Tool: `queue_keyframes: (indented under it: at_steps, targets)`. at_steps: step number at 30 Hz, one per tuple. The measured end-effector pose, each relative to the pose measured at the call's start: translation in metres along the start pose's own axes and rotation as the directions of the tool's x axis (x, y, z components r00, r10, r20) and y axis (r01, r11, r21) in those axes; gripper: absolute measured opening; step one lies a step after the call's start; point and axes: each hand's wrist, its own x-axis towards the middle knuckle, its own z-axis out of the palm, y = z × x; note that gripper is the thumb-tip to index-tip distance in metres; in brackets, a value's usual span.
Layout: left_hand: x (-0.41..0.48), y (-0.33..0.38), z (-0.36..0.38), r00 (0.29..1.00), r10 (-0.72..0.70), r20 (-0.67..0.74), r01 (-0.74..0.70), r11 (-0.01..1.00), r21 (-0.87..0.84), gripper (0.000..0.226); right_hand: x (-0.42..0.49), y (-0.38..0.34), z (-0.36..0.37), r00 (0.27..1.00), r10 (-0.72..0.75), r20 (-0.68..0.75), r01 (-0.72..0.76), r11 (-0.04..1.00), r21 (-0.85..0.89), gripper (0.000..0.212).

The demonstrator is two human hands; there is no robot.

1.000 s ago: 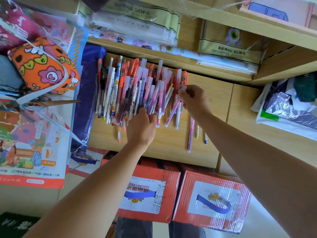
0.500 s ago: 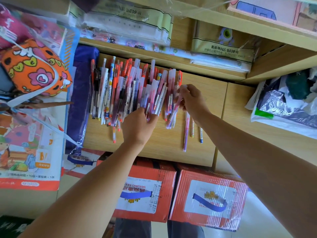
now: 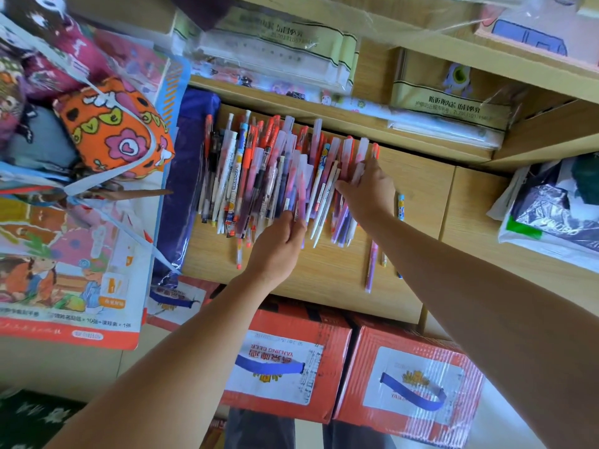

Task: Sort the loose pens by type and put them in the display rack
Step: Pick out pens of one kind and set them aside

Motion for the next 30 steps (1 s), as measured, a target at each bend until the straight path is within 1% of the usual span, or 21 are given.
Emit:
queue_keyframes:
  at_steps: [2,4,6,10,13,15,18,23,26,30]
  targets:
    - [-0.001,-0.002,-0.002,1.0,0.009,-0.021,-0.009,1.0,0.028,0.026,0.001,-0.001,0.001,1.0,0.022,-0.018,-0.022,0.999,0.034,0.061]
    - [-0.002,-0.004,-0.003,0.998,0.035,-0.053,-0.032,0.997,0.067,0.024,0.001,-0.001,0.0,0.999,0.031,-0.02,-0.029,0.996,0.081,0.054]
    - [-0.001,-0.006,-0.004,0.997,0.048,-0.063,-0.044,0.997,0.062,0.025,0.0,-0.003,-0.002,0.999,0.039,-0.01,-0.038,0.995,0.097,0.049]
    - [0.001,-0.007,-0.005,0.998,0.03,-0.049,-0.028,0.999,0.04,0.029,-0.001,-0.002,-0.002,0.999,0.0,0.044,0.001,1.0,-0.017,0.034]
    - [0.002,-0.007,-0.005,0.999,0.014,-0.041,-0.012,0.999,0.04,0.026,0.001,-0.003,-0.006,0.996,-0.023,0.092,0.027,0.998,-0.048,0.026]
    - [0.002,-0.007,-0.004,0.999,0.015,-0.035,-0.013,0.999,0.049,0.025,-0.001,-0.004,-0.009,0.994,-0.019,0.11,0.022,1.0,-0.021,0.025]
    - [0.002,-0.007,-0.002,1.0,0.018,-0.01,-0.018,0.999,0.043,0.027,-0.004,-0.003,-0.012,0.993,0.013,0.119,-0.028,0.991,0.129,0.027]
    - [0.003,-0.006,0.0,1.0,0.007,0.005,-0.007,1.0,-0.03,0.027,-0.001,0.007,-0.019,0.991,0.089,0.097,-0.112,0.958,0.264,0.033]
    - [0.003,-0.003,0.002,1.0,0.011,0.009,-0.01,0.998,-0.064,0.025,0.004,0.01,-0.025,0.992,0.105,0.063,-0.119,0.954,0.274,0.039]
    - [0.004,-0.003,0.002,1.0,0.025,-0.003,-0.025,0.997,-0.069,0.023,0.011,0.01,-0.022,0.994,0.101,0.051,-0.107,0.983,0.151,0.026]
